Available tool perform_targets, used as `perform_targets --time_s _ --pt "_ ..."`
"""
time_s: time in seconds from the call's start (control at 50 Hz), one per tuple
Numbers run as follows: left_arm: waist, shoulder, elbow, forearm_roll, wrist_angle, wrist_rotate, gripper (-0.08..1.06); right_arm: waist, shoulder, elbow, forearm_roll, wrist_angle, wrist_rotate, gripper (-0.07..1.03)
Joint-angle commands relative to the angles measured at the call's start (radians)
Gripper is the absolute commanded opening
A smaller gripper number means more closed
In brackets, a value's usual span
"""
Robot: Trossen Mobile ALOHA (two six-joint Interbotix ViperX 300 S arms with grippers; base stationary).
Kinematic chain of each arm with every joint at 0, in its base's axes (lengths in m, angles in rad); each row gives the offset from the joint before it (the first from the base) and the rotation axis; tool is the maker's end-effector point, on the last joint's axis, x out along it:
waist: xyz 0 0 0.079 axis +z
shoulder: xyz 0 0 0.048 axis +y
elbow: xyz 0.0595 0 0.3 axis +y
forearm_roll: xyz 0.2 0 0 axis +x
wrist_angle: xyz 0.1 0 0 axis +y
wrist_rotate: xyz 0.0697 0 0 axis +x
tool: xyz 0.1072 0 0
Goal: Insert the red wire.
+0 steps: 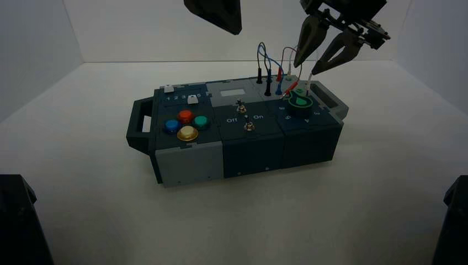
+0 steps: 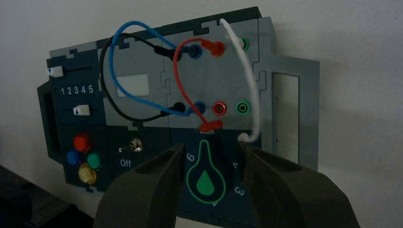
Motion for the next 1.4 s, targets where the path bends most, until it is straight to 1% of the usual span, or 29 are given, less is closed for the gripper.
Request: perform_targets --time_s 0.02,0.28,0.56,0.78,0.96,1.04,1.18,1.4 --pt "-0.002 -0.020 -0.034 0.002 0.017 0.000 -0.03 0.003 0.005 -0.037 0.005 0.000 -0.008 0.57" --pt "-0.003 -0.017 -0.023 0.002 0.028 0.000 -0.03 0.003 0.034 -0.058 0.003 0.002 -0.012 0.57" --pt "-0.014 -0.005 -0.026 0.000 0.028 0.000 -0.03 0.003 0.041 -0.057 0.000 0.002 -0.012 0.57" --pt "-0.034 0.015 -0.023 -0.003 0.000 -0.002 -0.03 0.003 0.038 -0.055 0.000 0.006 -0.012 0.57" --pt "-0.038 0.037 0.000 -0.005 -0.051 -0.006 -0.03 0.002 0.035 -0.052 0.000 0.006 -0.012 0.57" --pt "-0.038 0.038 0.021 -0.005 -0.103 -0.008 -0.03 0.003 0.034 -0.051 0.000 0.006 -0.012 0.57" --pt "-0.037 0.038 0.041 -0.003 -0.166 -0.009 -0.03 0.002 0.034 -0.051 0.000 0.008 -0.012 0.57" --pt "-0.037 0.038 0.048 -0.003 -0.193 -0.009 -0.03 0.003 0.032 -0.057 0.000 0.009 -0.012 0.57"
